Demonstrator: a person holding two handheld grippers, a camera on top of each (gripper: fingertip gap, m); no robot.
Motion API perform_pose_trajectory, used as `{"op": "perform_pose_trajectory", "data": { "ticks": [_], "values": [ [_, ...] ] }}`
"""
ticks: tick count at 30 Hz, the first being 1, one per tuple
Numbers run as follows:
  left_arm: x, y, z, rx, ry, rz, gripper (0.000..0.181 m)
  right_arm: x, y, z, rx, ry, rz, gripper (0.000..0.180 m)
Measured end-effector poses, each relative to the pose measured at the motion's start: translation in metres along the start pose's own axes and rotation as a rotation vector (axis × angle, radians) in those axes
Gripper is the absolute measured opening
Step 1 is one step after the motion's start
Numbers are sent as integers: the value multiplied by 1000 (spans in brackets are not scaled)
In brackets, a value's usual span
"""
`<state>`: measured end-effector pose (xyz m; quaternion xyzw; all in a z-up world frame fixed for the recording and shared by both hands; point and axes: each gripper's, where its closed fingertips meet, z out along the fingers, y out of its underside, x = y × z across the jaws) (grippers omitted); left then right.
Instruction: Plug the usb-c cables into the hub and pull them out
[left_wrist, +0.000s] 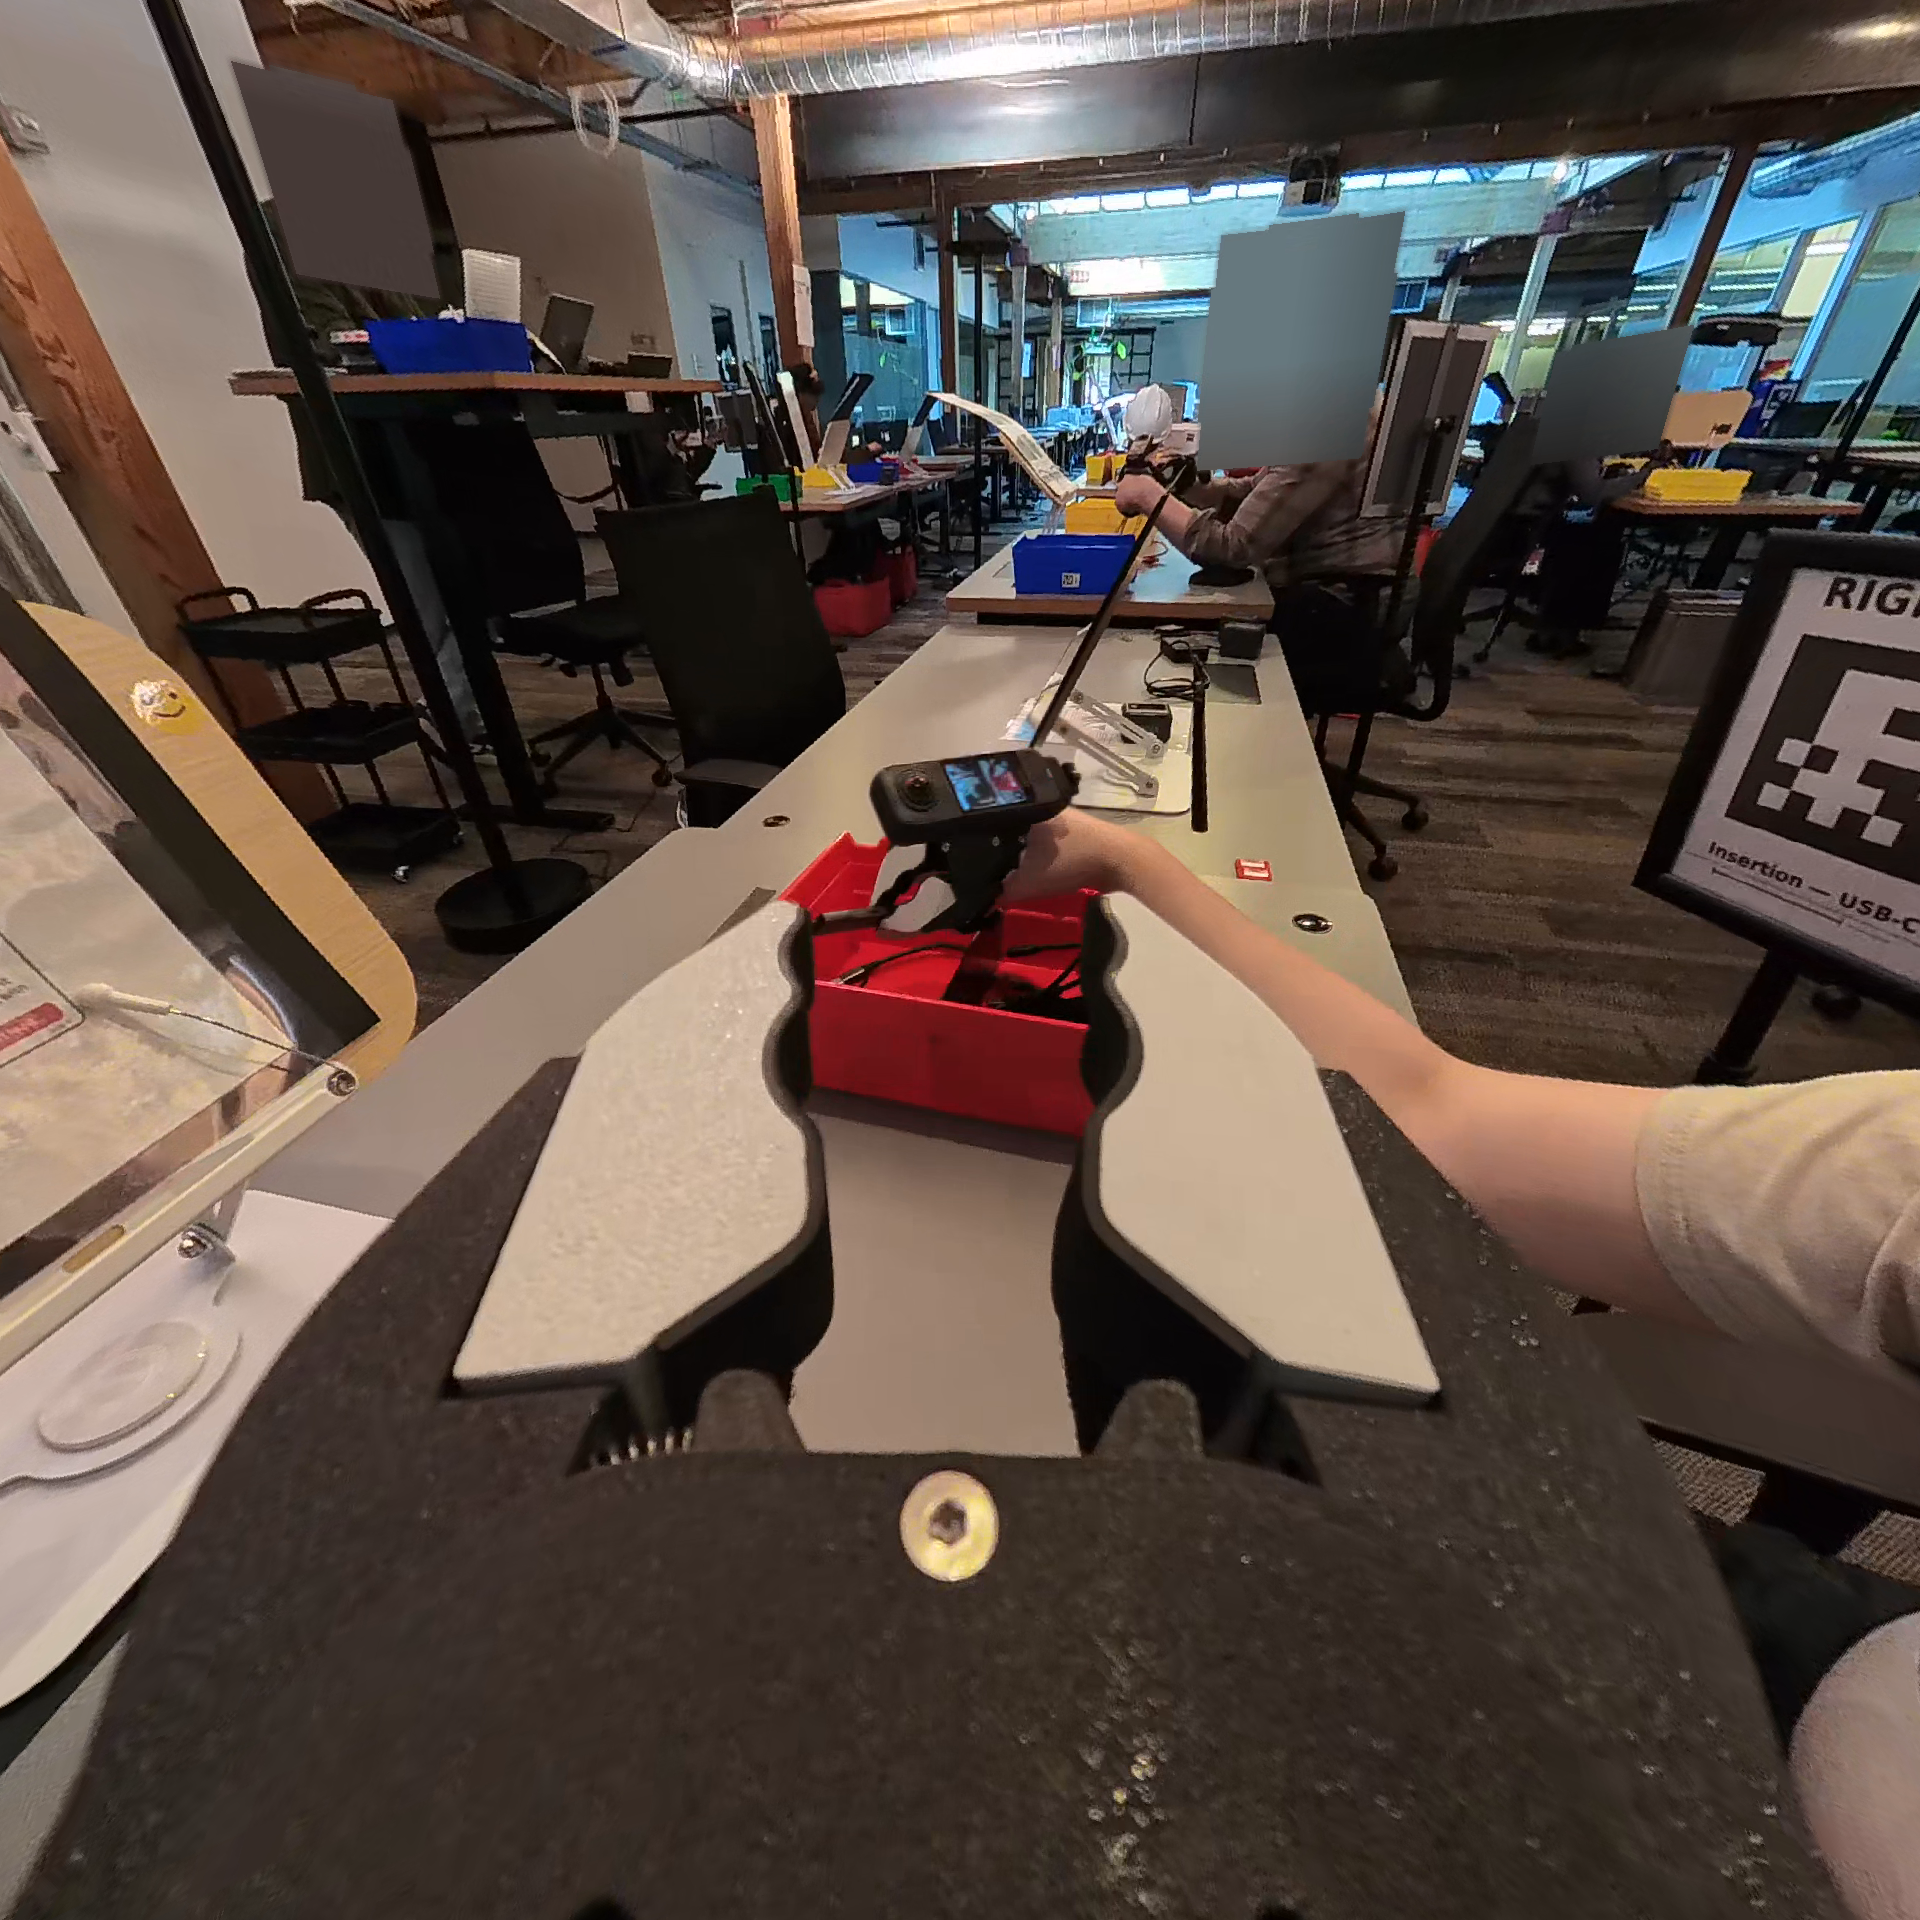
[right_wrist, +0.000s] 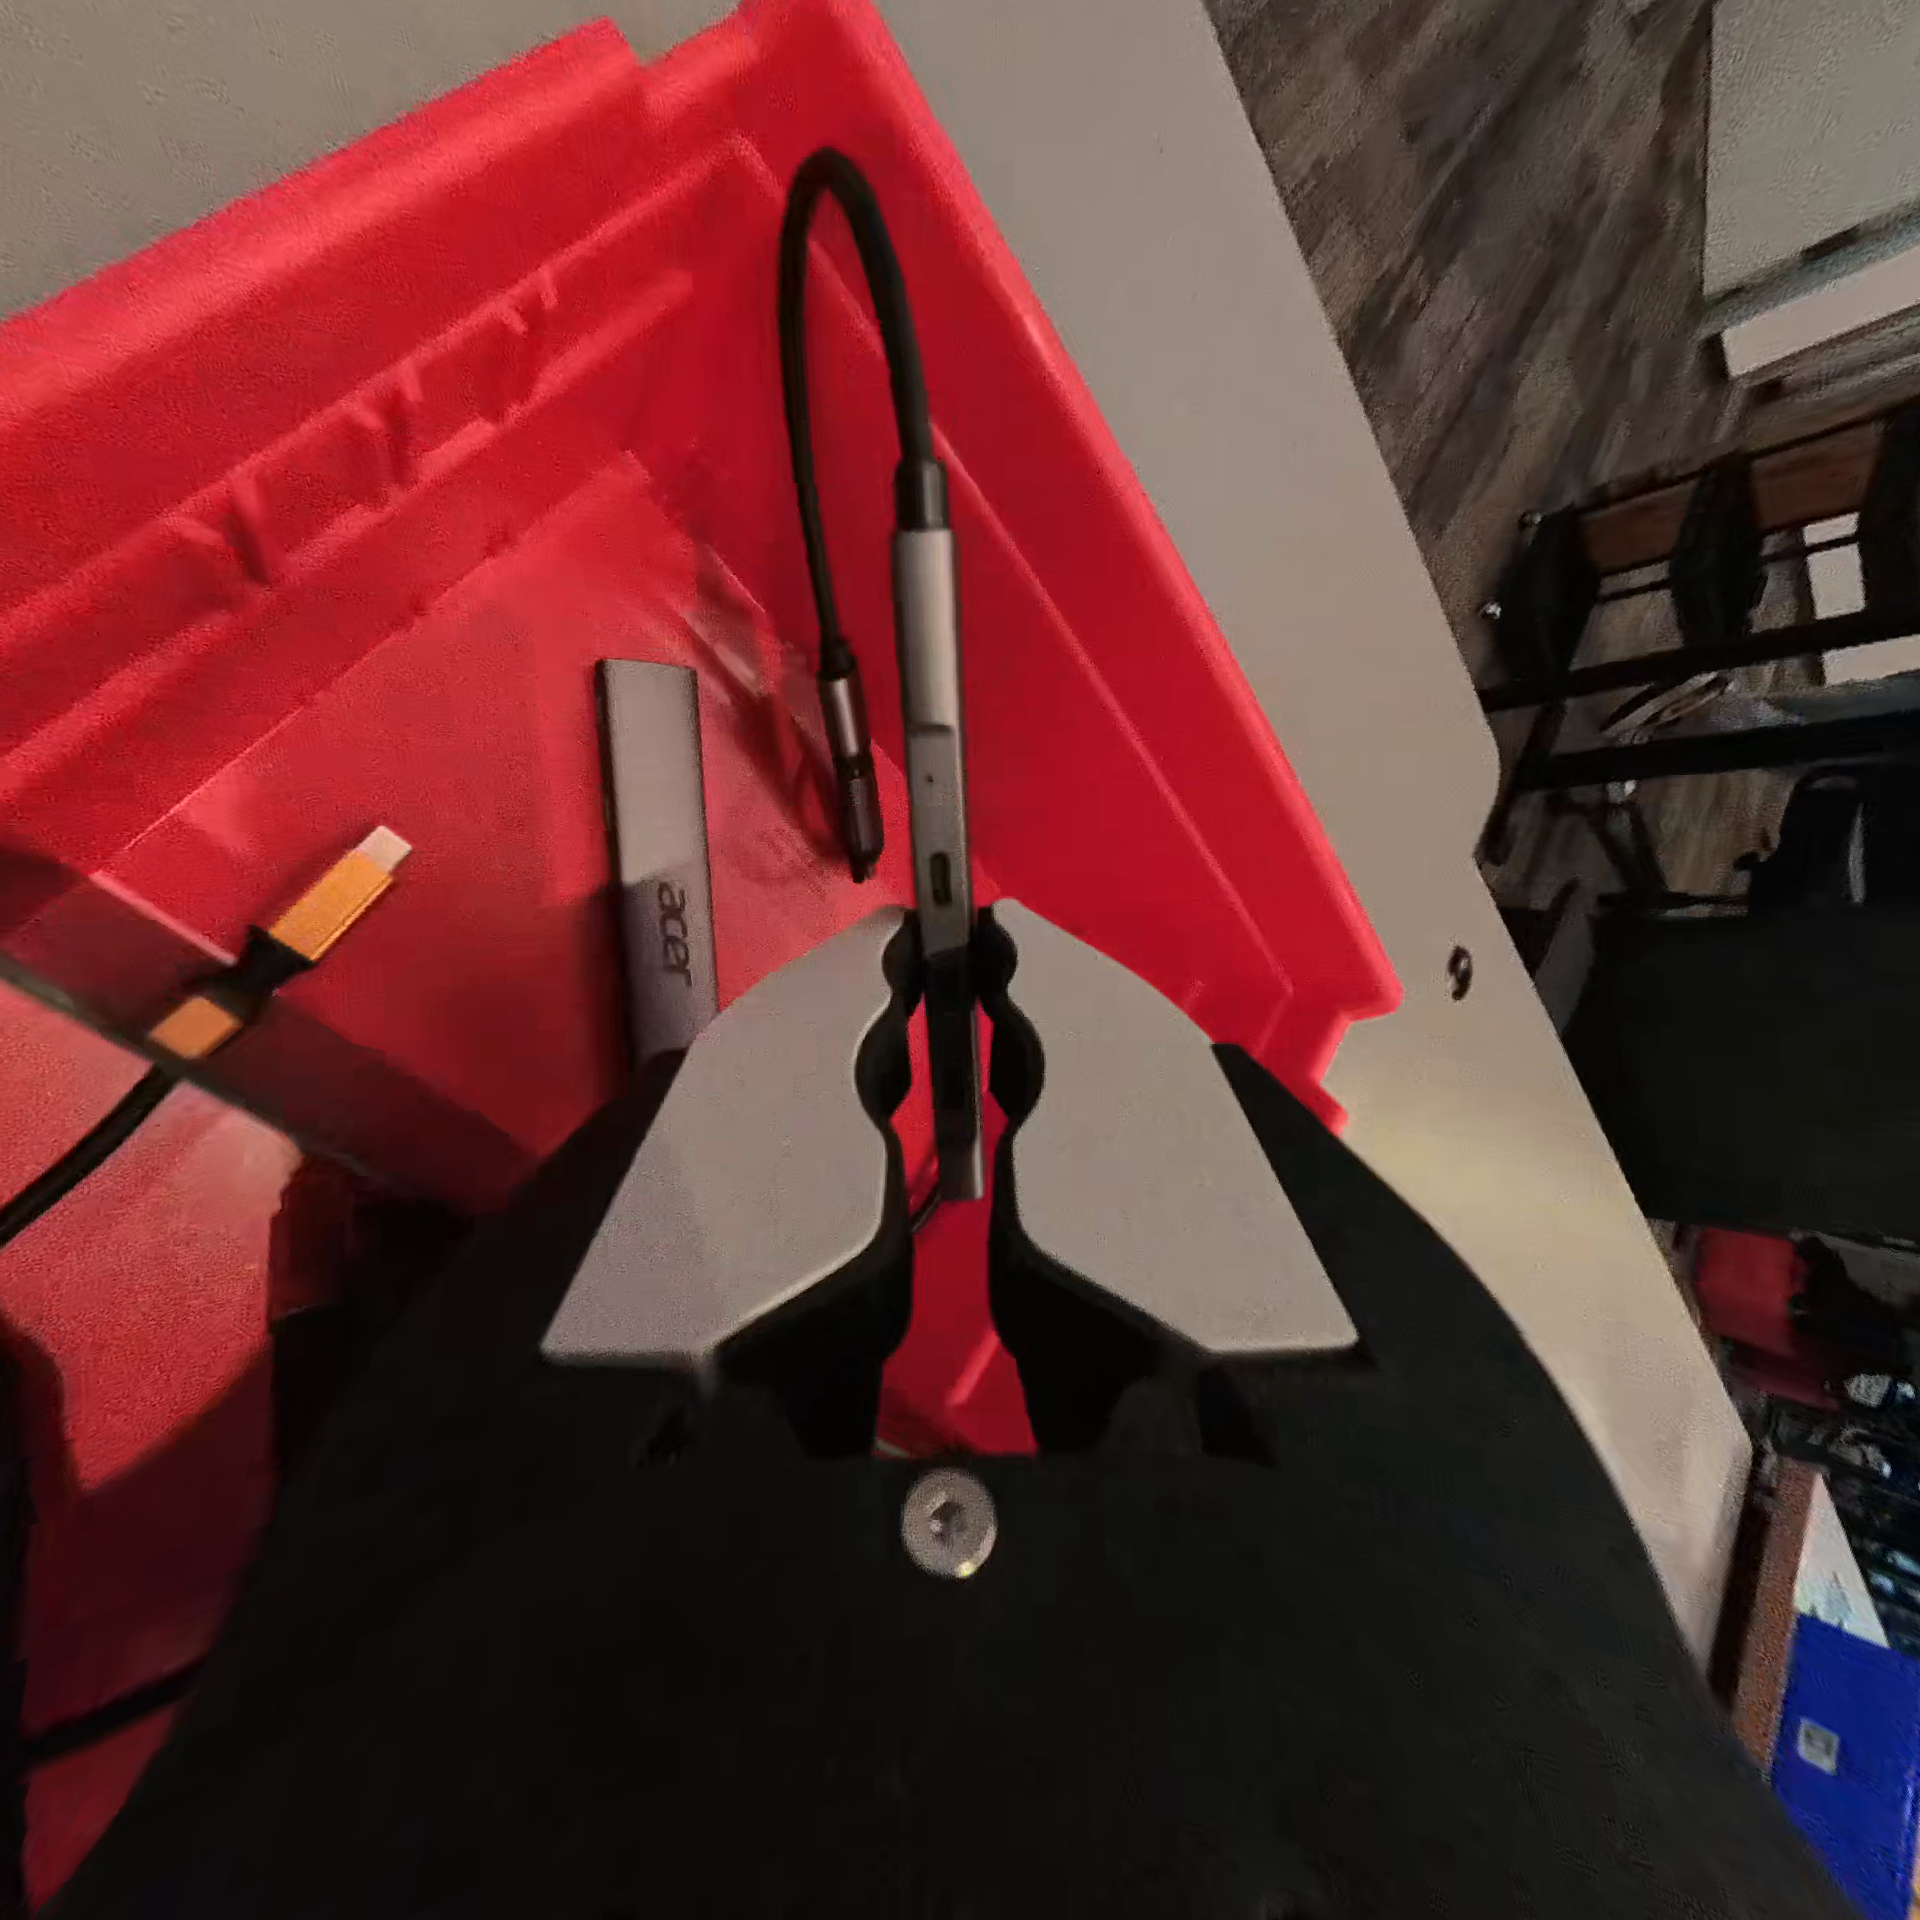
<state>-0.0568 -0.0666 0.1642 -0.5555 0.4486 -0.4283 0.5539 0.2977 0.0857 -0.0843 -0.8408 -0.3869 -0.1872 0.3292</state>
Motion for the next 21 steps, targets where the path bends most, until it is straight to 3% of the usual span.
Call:
{"op": "perform_pose_trajectory", "data": {
  "ticks": [4, 10, 16, 18, 21],
  "values": [
    [-4, 0, 1, 5, -24, -4, 48, -9, 4, 15, -64, -74, 71, 14],
    [-13, 1, -4, 4, -48, -29, 46, 2, 10, 8, -94, -34, 126, 38],
    [-23, -1, -15, 2, -89, -33, 46, 8, -10, -47, 66, -116, 277, 18],
    [-26, -5, -21, 17, -101, -39, 46, 5, 3, -49, 3, -162, 356, 21],
    [-32, -9, -33, 27, -130, -33, 46, 30, 40, -54, -186, 22, 397, 26]
  ]
}}
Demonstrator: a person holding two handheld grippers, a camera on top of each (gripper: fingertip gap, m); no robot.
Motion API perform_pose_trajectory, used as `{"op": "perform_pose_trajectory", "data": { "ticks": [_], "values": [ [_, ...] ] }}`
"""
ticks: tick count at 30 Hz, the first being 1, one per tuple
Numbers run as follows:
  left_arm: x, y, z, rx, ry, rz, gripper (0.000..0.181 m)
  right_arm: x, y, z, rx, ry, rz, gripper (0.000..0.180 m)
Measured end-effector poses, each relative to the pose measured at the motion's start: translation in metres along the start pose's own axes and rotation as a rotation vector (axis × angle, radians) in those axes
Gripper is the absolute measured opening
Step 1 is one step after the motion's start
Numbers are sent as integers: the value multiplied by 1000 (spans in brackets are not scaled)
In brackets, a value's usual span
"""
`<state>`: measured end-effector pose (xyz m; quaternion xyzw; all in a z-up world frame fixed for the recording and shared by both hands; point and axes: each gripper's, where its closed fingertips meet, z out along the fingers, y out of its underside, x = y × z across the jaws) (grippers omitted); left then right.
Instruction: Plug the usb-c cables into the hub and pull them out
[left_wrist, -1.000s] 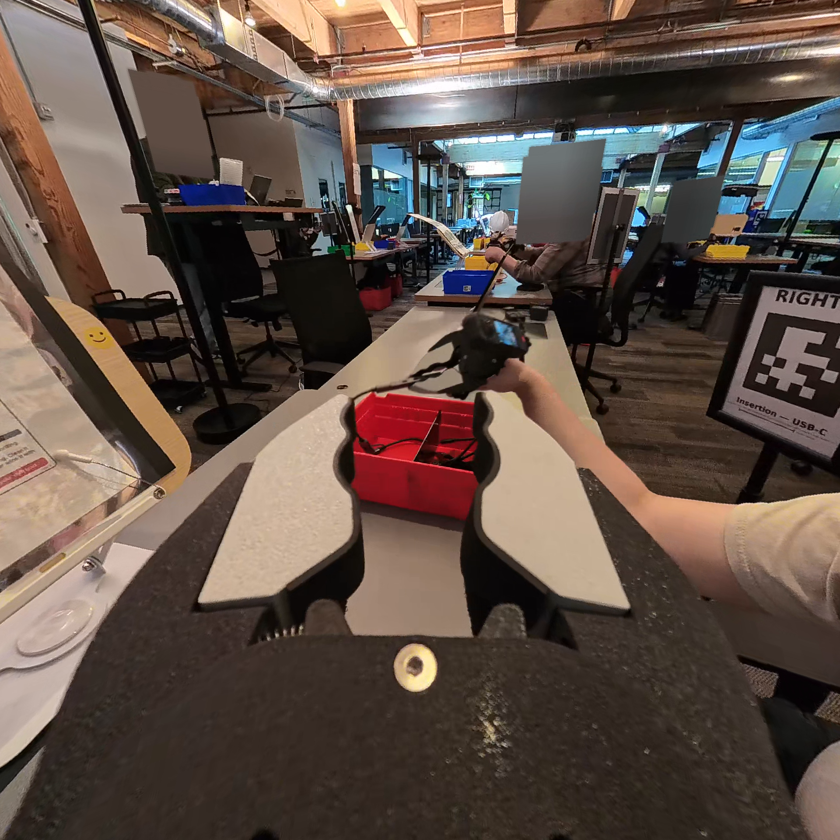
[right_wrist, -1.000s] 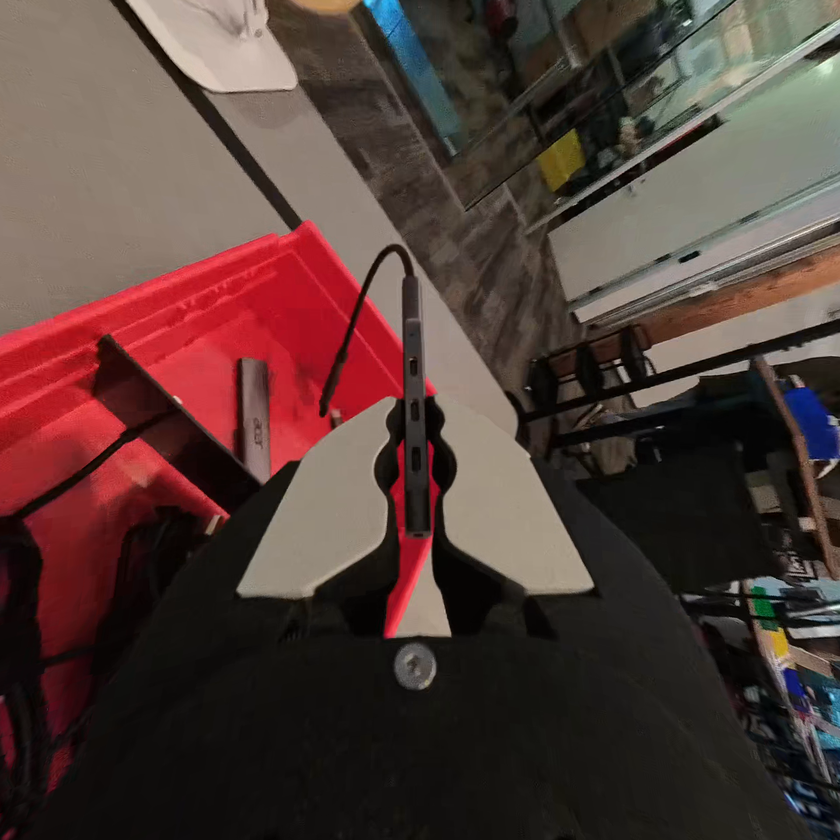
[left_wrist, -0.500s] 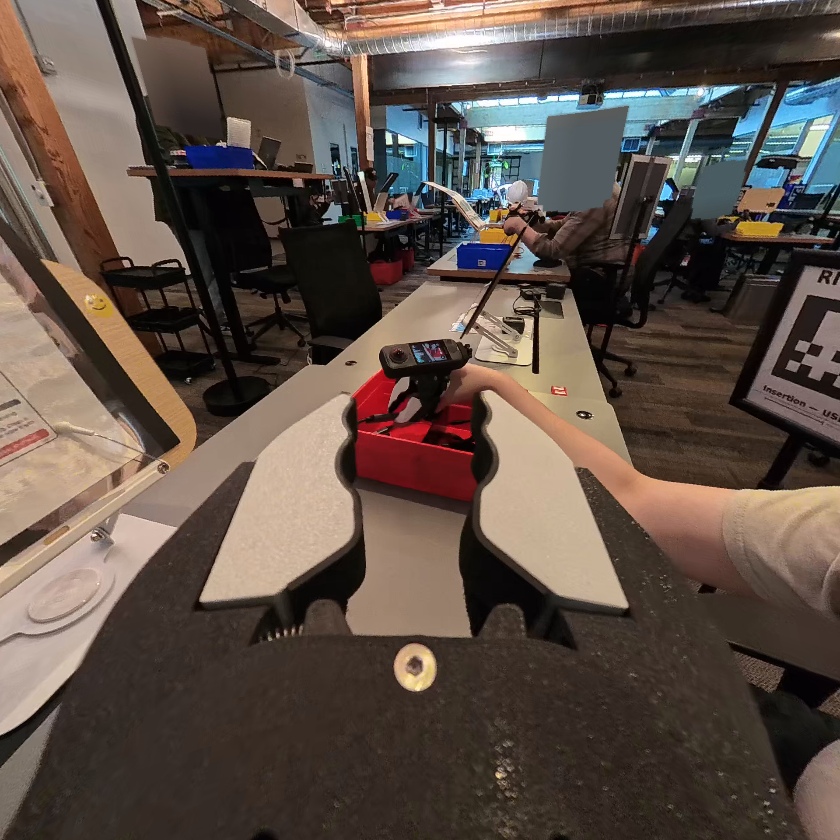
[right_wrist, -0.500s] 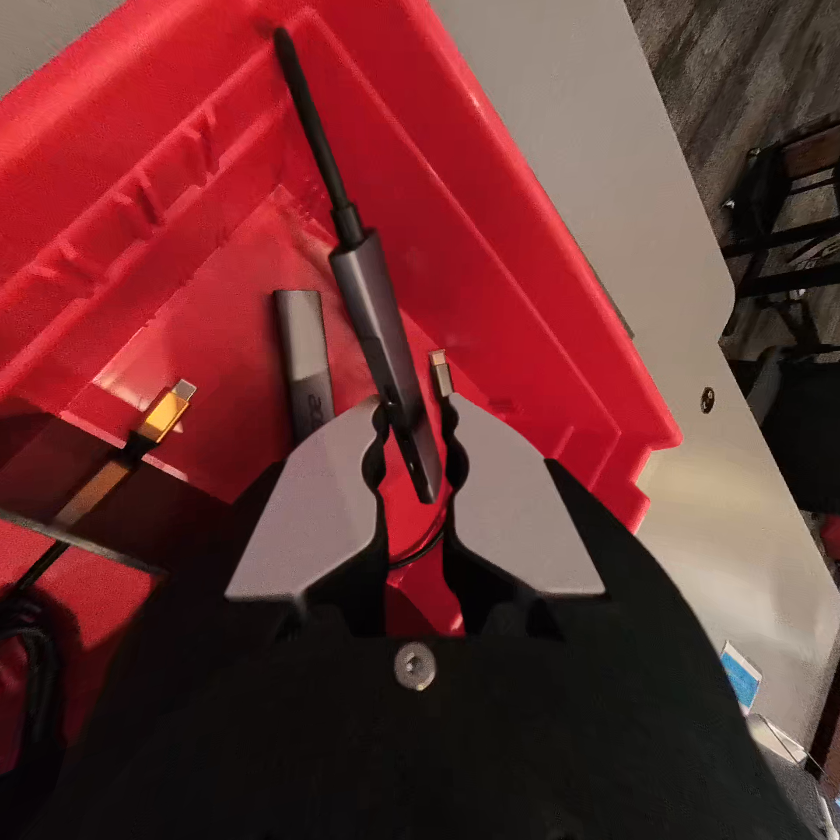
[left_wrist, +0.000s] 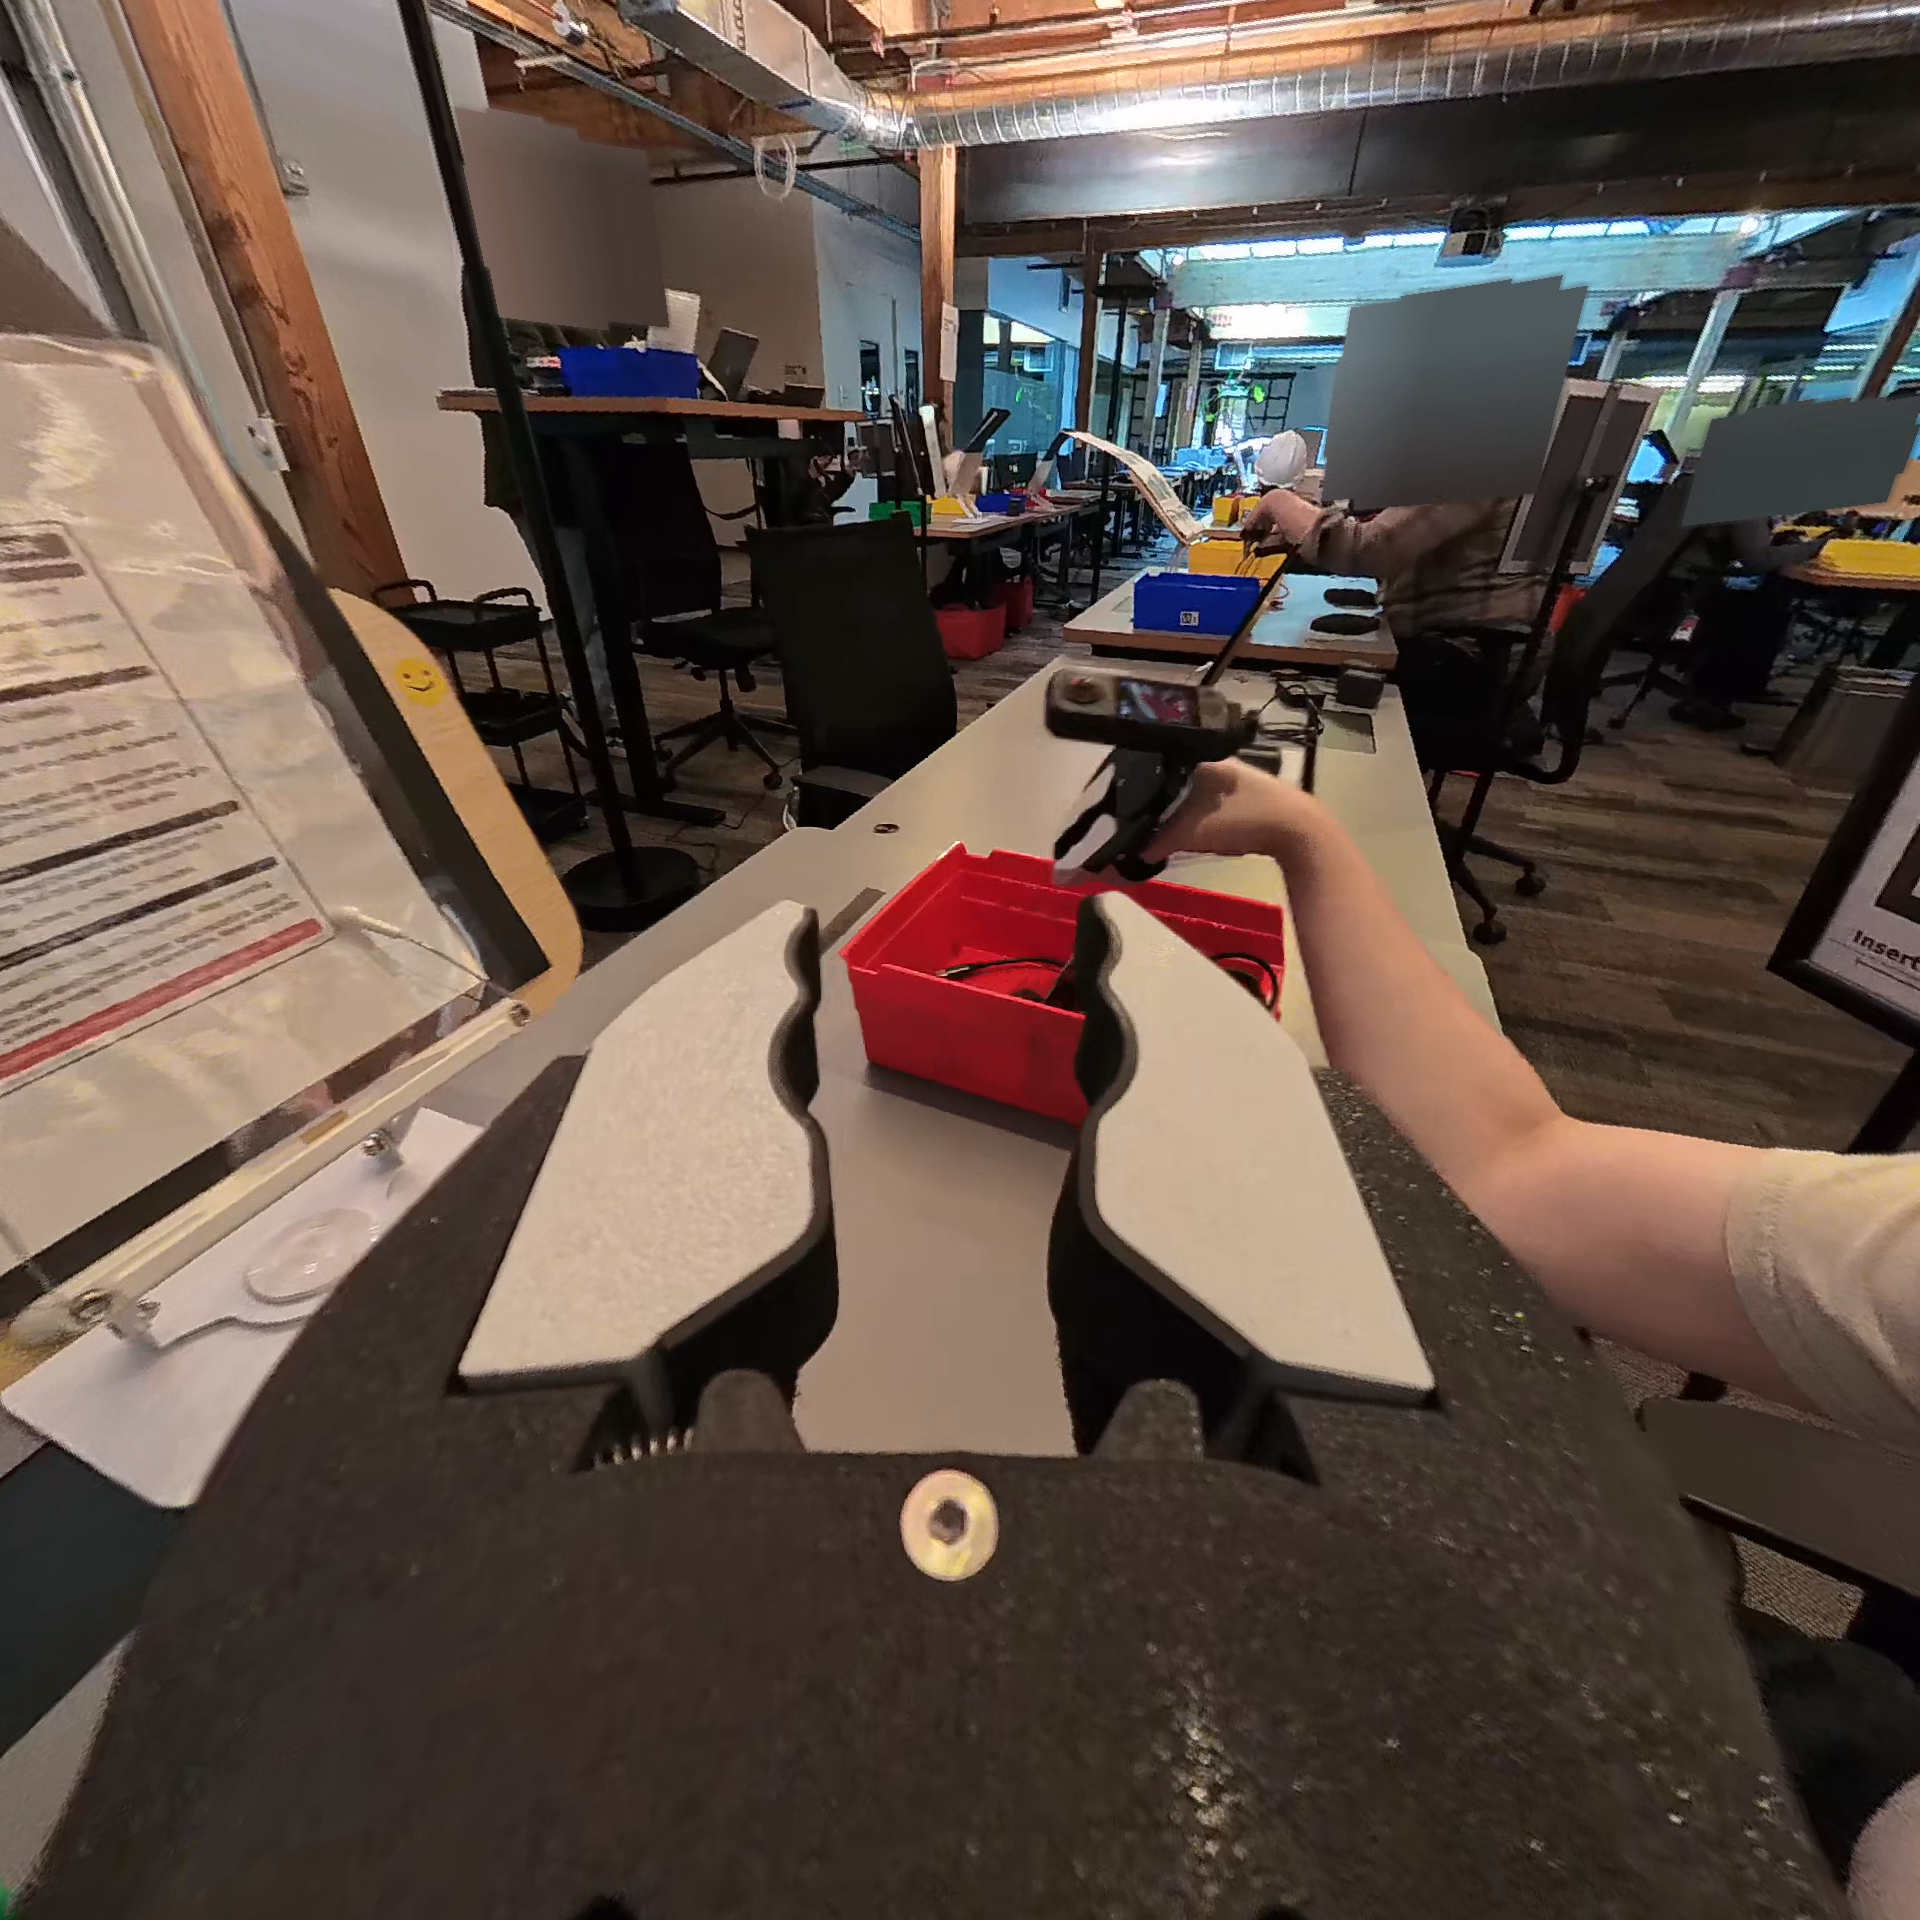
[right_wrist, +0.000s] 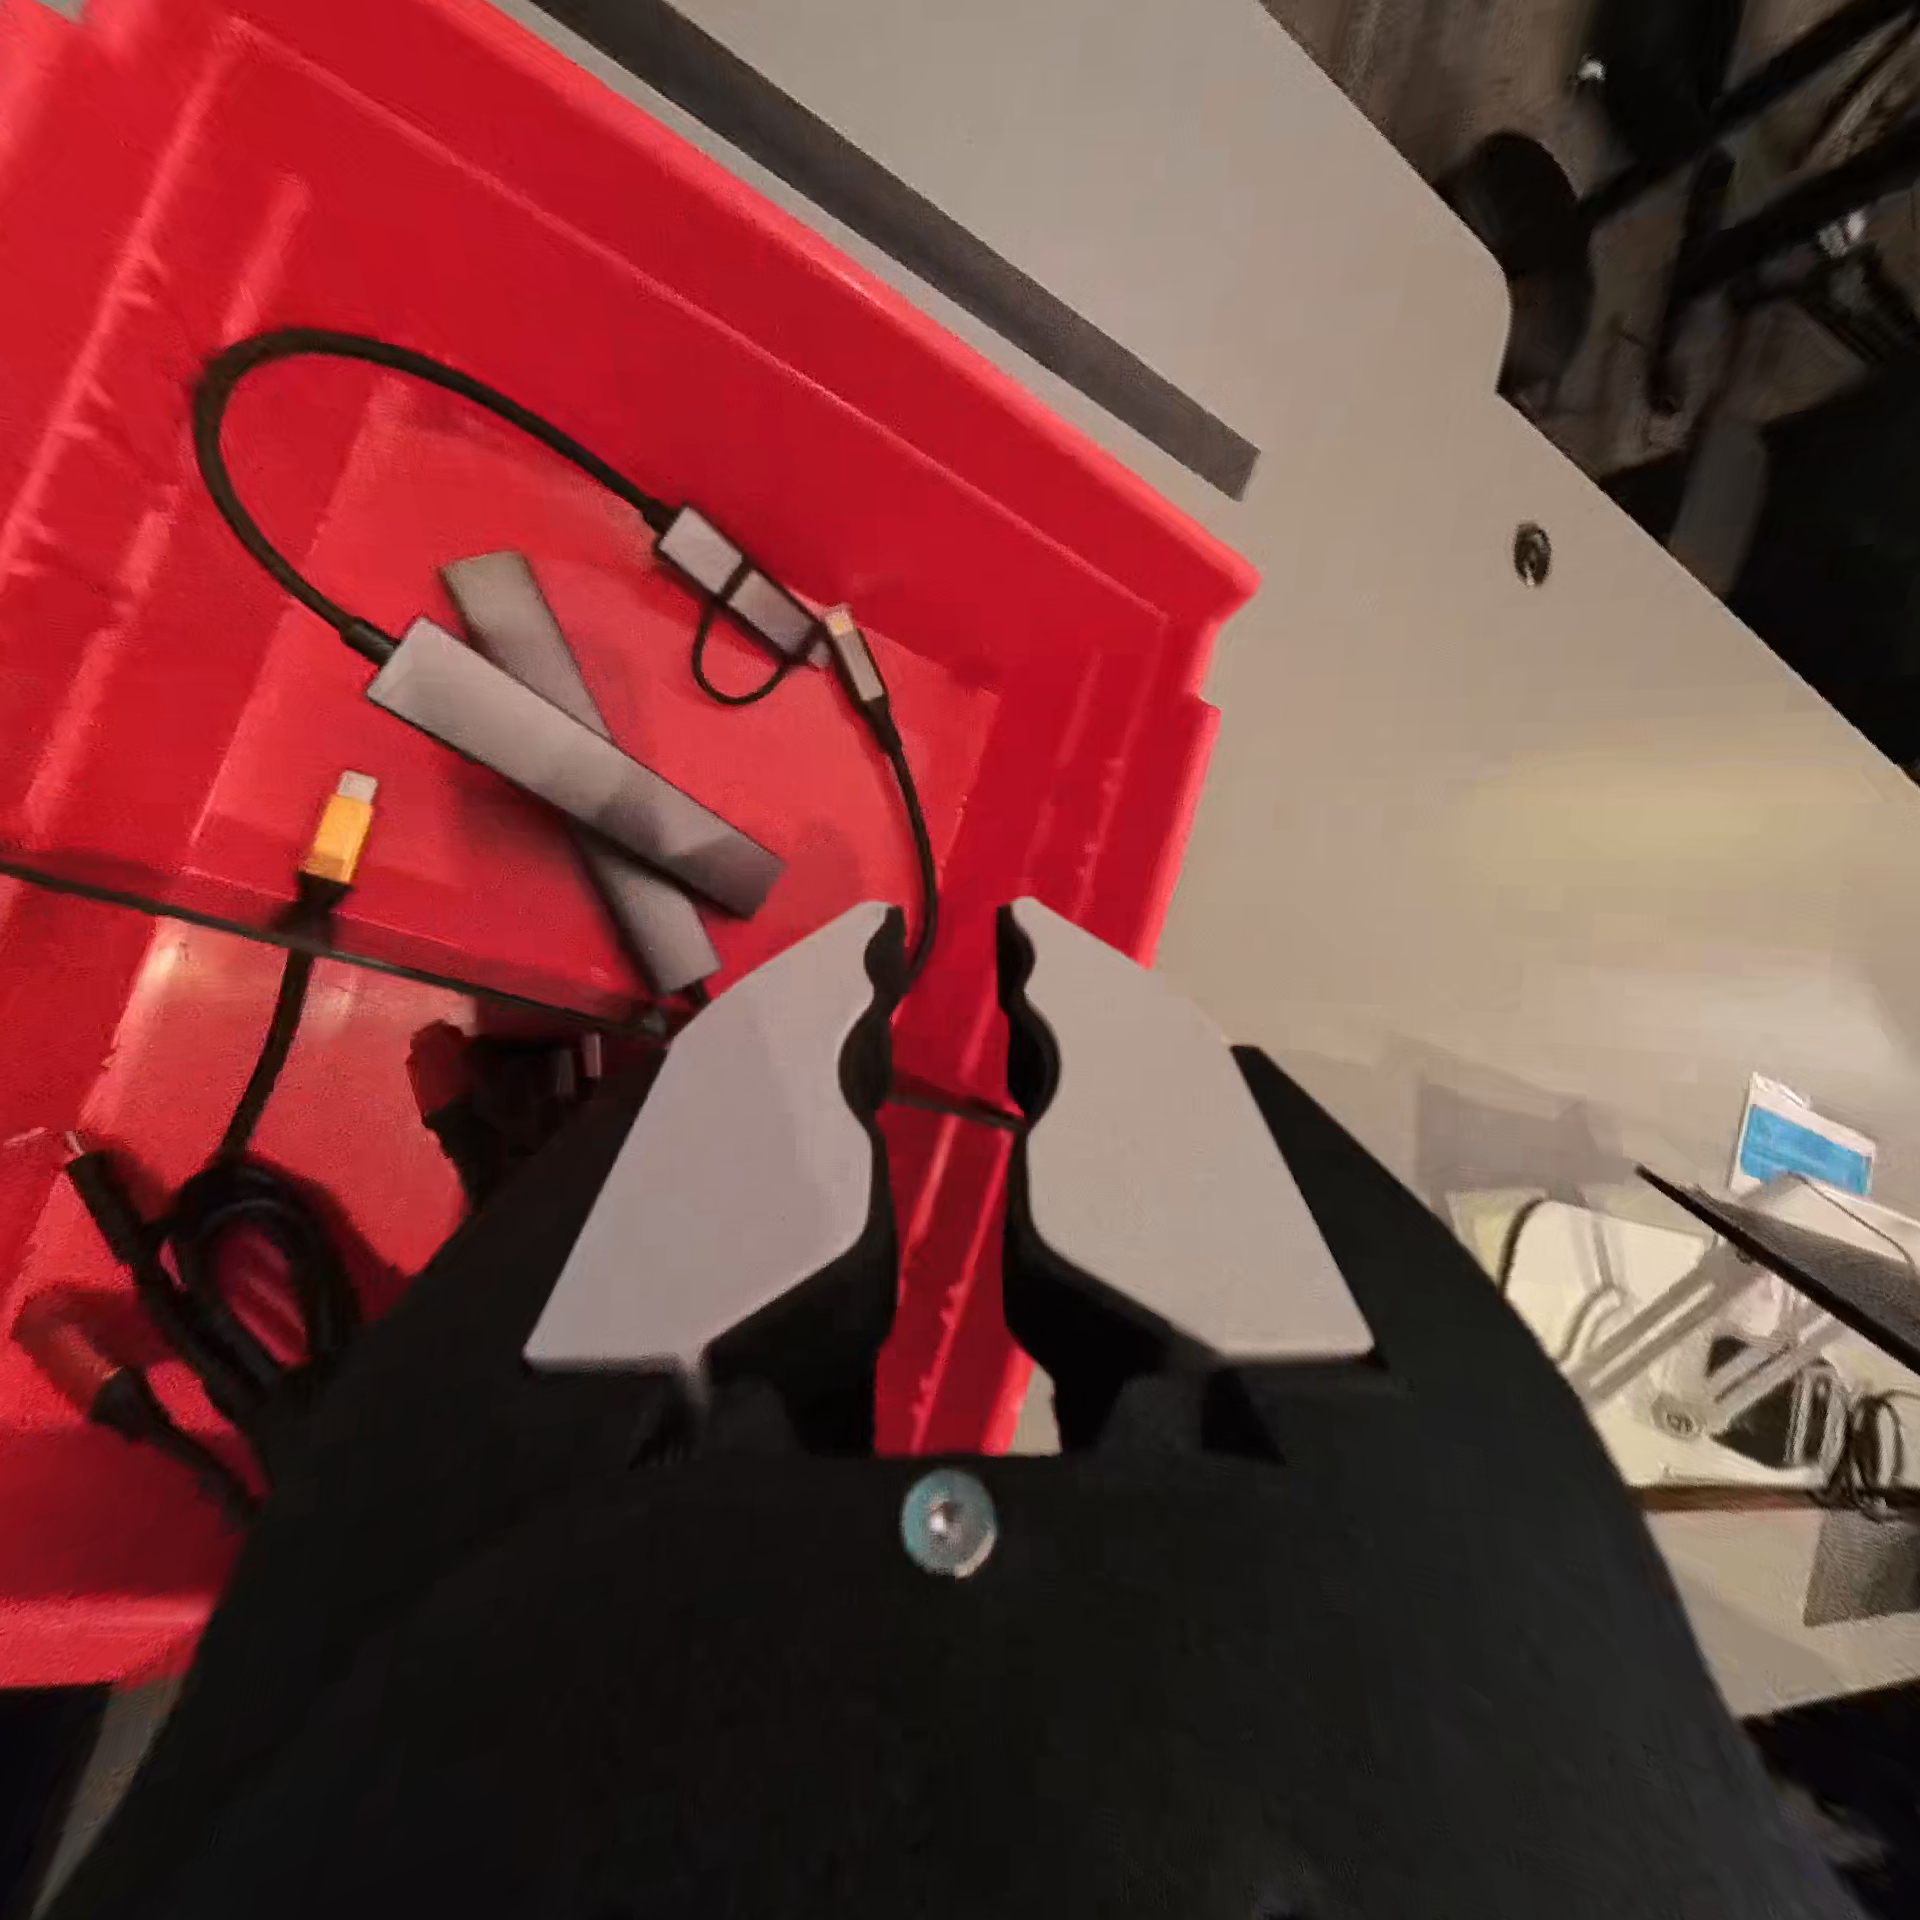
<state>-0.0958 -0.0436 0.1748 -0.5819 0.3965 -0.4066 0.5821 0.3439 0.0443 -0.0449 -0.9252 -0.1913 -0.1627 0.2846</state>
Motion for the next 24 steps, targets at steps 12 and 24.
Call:
{"op": "perform_pose_trajectory", "data": {
  "ticks": [12, 24],
  "values": [
    [-136, 19, -165, -194, -877, -72, 47, 26, 97, -15, -179, -100, 391, 44],
    [-195, 128, -270, -654, -1218, -392, 57, -20, 114, 17, -450, -377, 477, 8]
  ]
}}
